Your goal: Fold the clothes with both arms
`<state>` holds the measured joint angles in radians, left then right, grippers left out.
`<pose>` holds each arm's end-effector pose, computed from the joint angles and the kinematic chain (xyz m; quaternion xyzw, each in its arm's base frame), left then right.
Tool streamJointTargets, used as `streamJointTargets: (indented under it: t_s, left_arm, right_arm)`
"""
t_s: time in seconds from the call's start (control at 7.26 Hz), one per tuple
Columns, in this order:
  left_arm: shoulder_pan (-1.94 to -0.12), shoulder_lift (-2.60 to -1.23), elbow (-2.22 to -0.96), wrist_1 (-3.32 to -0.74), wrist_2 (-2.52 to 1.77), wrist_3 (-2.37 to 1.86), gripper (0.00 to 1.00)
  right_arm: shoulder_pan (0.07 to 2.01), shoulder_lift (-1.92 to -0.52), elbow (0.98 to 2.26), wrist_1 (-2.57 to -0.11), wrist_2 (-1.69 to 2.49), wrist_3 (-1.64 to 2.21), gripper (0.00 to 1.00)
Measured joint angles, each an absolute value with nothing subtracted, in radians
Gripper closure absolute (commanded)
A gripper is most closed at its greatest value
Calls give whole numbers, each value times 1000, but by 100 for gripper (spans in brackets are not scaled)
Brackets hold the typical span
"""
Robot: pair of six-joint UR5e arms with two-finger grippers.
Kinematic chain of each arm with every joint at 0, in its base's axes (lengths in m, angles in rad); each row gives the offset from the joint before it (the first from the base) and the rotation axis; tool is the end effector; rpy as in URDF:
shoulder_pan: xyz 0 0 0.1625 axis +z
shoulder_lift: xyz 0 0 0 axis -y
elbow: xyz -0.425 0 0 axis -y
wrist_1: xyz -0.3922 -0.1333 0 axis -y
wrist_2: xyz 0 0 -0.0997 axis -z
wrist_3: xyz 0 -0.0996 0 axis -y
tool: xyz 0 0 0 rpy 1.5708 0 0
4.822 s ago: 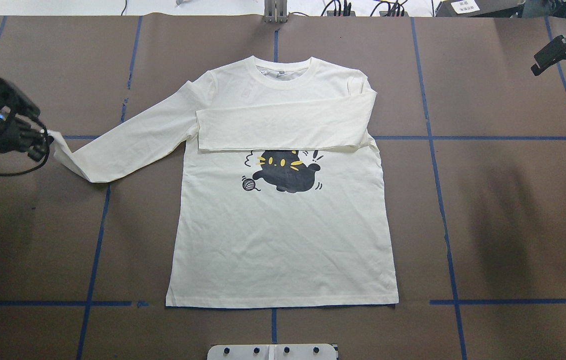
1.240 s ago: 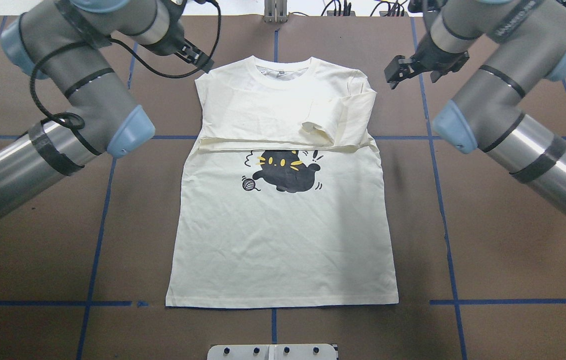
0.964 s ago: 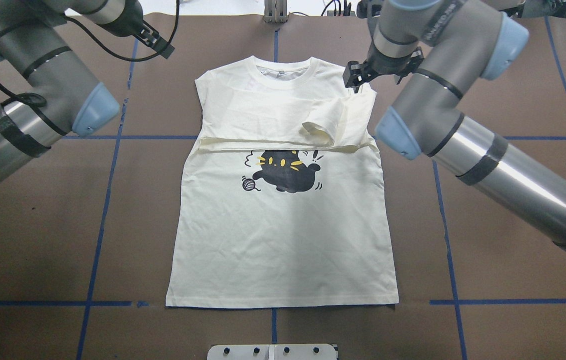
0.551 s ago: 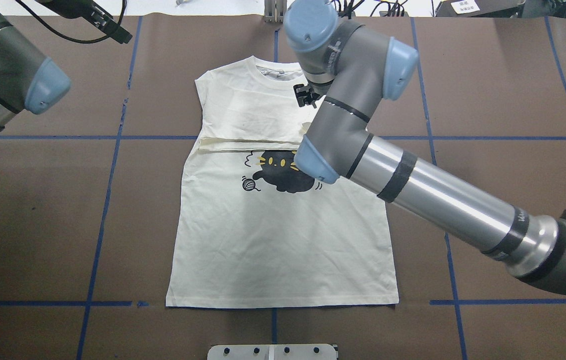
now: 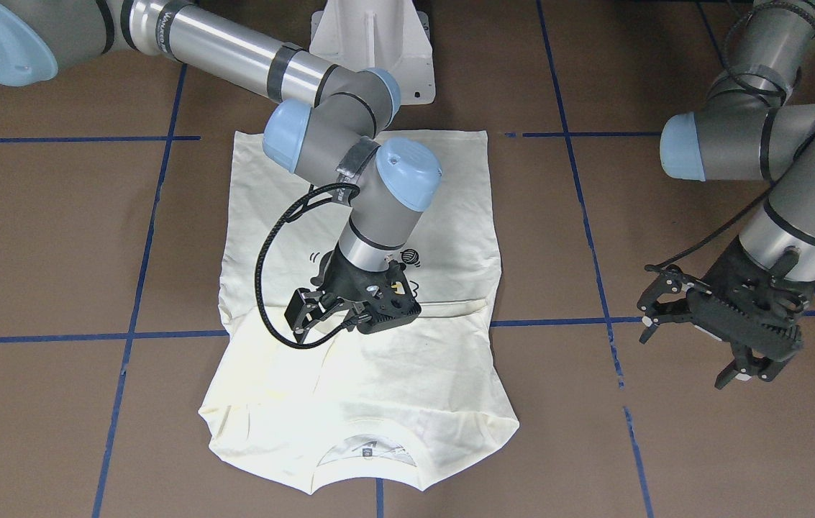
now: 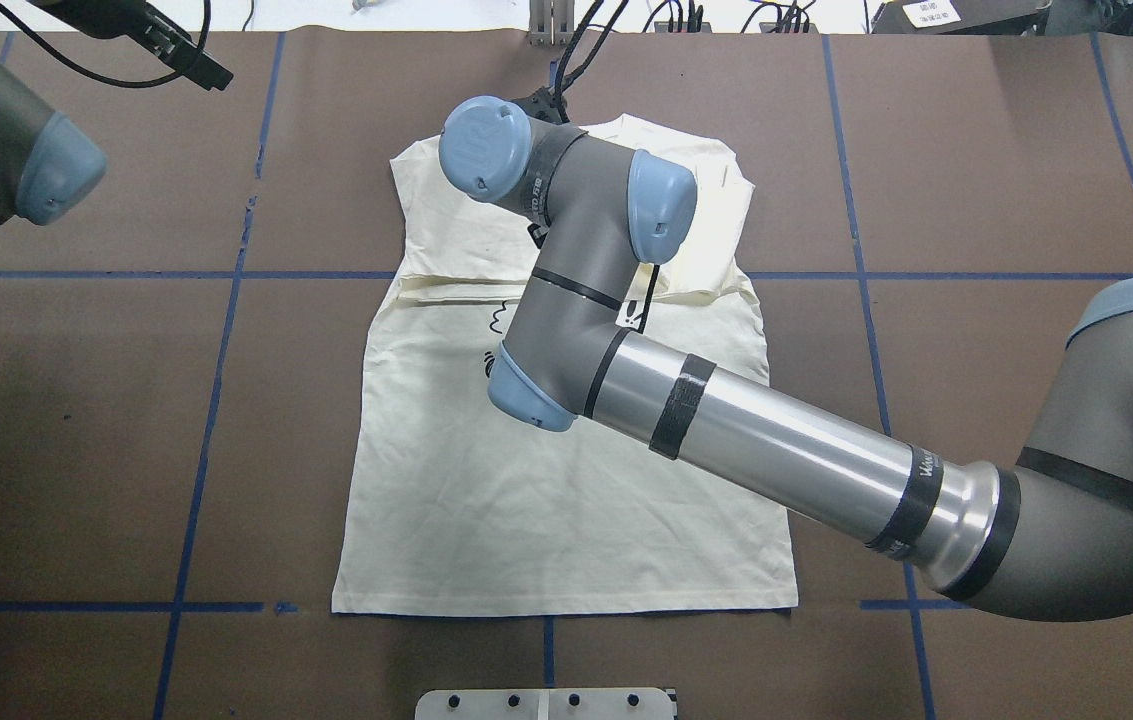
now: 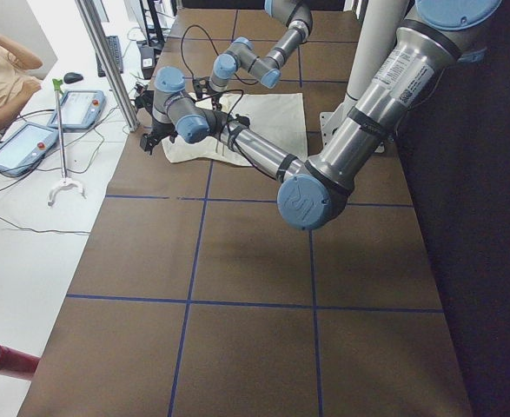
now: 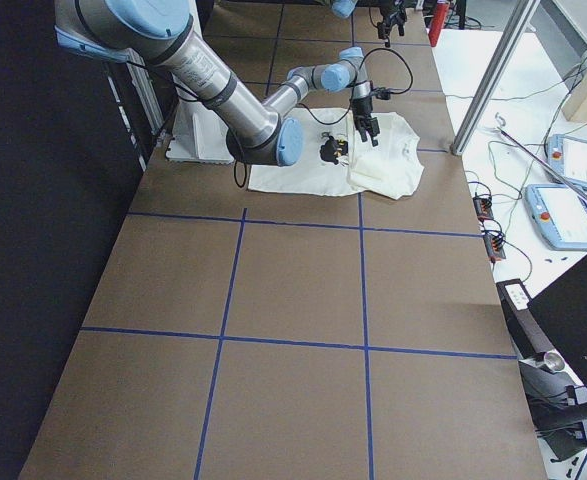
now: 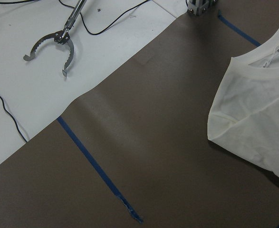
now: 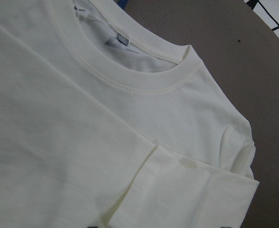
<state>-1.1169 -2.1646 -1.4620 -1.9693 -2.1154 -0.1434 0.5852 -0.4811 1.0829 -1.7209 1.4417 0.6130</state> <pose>0.2396 -0.6774 0.3089 0.3220 0.3535 0.2482 0.8424 -0.6136 -0.5819 0.1825 0.2009 -0.1164 -0.1659 0.9584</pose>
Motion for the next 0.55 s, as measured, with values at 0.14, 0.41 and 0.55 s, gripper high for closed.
streamJointTargets:
  t_s: [0.14, 0.41, 0.55]
  left_arm:
    - [-1117, -2164, -1462, -1970, -2116, -150, 0]
    - [-1116, -2162, -1462, -1974, -2117, -179, 0]
    - [-1115, -2162, -1462, -1975, -2117, -185, 0]
  right_arm:
    - [573, -481, 1062, -1720, 1402, 559, 22]
    - [557, -486, 1042, -1719, 1364, 518, 23]
    - [552, -487, 1039, -1719, 1357, 508, 24]
